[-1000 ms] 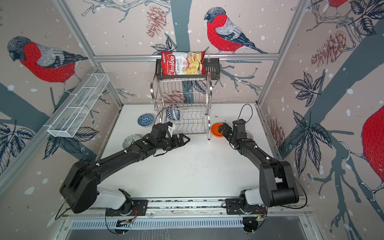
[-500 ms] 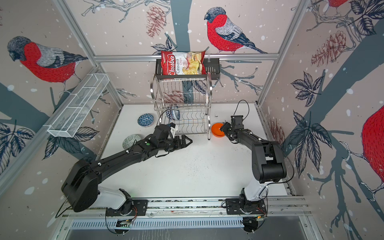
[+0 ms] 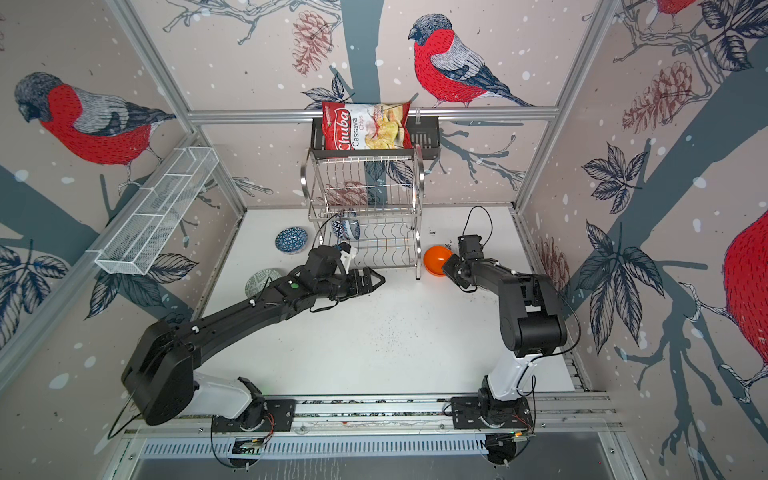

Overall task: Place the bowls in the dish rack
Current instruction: 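Lower the right gripper onto the orange bowl rim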

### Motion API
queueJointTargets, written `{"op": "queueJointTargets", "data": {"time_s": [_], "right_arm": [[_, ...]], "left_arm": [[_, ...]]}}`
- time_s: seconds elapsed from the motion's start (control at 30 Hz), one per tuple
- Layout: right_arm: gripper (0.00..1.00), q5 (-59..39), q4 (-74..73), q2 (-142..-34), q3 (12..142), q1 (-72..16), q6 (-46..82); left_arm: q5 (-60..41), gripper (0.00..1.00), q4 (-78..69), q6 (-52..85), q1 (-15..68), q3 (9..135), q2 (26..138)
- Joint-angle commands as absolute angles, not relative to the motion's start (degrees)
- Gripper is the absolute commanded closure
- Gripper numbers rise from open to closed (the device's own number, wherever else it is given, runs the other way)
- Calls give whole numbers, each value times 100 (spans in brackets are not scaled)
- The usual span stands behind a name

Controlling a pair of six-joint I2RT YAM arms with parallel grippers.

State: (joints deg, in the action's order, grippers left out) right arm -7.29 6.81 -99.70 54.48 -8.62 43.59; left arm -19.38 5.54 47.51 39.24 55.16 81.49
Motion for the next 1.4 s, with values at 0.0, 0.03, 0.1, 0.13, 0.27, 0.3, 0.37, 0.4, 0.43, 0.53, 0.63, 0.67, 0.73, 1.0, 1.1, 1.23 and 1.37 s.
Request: {"op": "queueJointTargets", "data": {"time_s": [0.0,0.03,0.1,0.13,0.27,0.3,0.37,0.4,0.43,0.53,0.63,0.67,0.73,1.0,1.1,1.23,1.37], "right_arm": [[75,-555,801,-9736,5327,-872,4333],[75,-538,824,-9665,5297,-875,4318],[80,-508,893,-9485,5199,-873,4303],[83,-501,916,-9412,5142,-872,4283],[89,-509,1003,-9031,4842,-879,4186],[90,-510,1026,-8933,4753,-888,4167],[94,-591,1018,-8654,4507,-910,4119],[95,-638,1006,-8529,4400,-929,4098],[96,-689,995,-8365,4262,-969,4064],[98,-825,991,-7908,3895,-1129,3968],[98,-973,1018,-7631,3679,-1390,3831],[98,-980,1044,-7584,3644,-1529,3777],[98,-800,1145,-7519,3647,-1881,3694],[97,-360,1326,-8052,4044,-3056,3716],[96,-306,1401,-8402,4268,-3358,3792],[93,-124,1618,-8709,4562,-3656,3949],[84,-93,1753,-8894,4744,-3700,4069]], "left_arm": [[-1932,2,629,4604,3937,5612,8187],[-1929,2,618,4605,3936,5610,8187],[-1932,2,591,4614,3936,5596,8200],[-1926,2,581,4615,3935,5596,8205],[-1907,2,523,4625,3931,5577,8209],[-1899,2,510,4623,3929,5582,8217],[-1903,2,474,4653,3922,5579,8226],[-1924,2,446,4666,3912,5573,8227],[-1941,2,411,4692,3896,5547,8227],[-1962,2,413,4702,3834,5475,8179],[-1981,2,448,4722,3713,5346,8051],[-2003,2,433,4752,3645,5265,7978],[-2026,2,426,4805,3474,5103,7802],[-1994,2,909,4811,3015,4810,7251],[-1933,2,1012,4927,2988,4701,7047],[-1789,2,1055,5071,2952,4523,6742],[-1736,2,1160,4963,2819,4449,6600]]}}
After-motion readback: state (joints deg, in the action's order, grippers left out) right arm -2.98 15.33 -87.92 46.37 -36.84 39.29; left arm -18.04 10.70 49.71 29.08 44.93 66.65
